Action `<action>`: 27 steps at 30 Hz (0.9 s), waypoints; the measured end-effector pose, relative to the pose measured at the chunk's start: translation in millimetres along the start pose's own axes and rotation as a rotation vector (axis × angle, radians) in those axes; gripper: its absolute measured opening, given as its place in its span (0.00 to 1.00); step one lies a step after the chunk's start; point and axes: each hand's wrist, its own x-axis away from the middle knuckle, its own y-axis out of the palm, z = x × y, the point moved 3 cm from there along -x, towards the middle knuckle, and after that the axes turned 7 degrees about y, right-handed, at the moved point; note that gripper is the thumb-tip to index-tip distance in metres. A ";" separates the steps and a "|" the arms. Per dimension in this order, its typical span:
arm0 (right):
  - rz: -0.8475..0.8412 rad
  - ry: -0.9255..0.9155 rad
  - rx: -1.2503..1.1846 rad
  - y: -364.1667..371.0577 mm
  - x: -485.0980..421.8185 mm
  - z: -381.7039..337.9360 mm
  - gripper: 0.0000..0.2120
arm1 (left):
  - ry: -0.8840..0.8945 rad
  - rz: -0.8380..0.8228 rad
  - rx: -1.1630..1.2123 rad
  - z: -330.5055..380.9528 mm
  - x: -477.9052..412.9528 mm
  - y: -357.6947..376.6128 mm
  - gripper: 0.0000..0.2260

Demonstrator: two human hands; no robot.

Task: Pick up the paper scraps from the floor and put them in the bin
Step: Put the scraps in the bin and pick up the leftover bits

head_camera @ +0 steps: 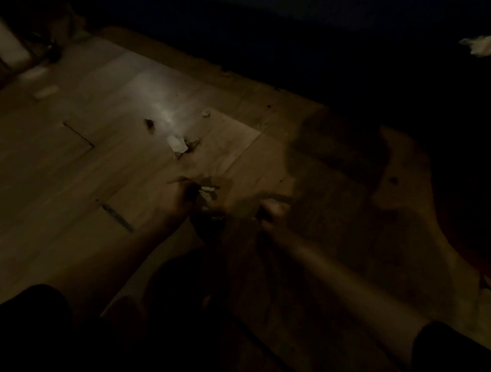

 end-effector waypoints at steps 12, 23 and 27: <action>-0.115 0.238 -0.049 71.3 -208.5 -58.4 0.05 | -0.234 0.225 -0.158 -59.7 -56.4 -98.4 0.07; -0.069 -0.053 0.478 159.9 -217.4 -51.9 0.13 | -0.295 0.242 -0.100 -108.4 -50.8 -99.1 0.07; -0.050 -0.107 0.424 139.0 -201.2 -58.8 0.09 | -0.330 0.208 -0.053 -93.0 -27.0 -81.6 0.07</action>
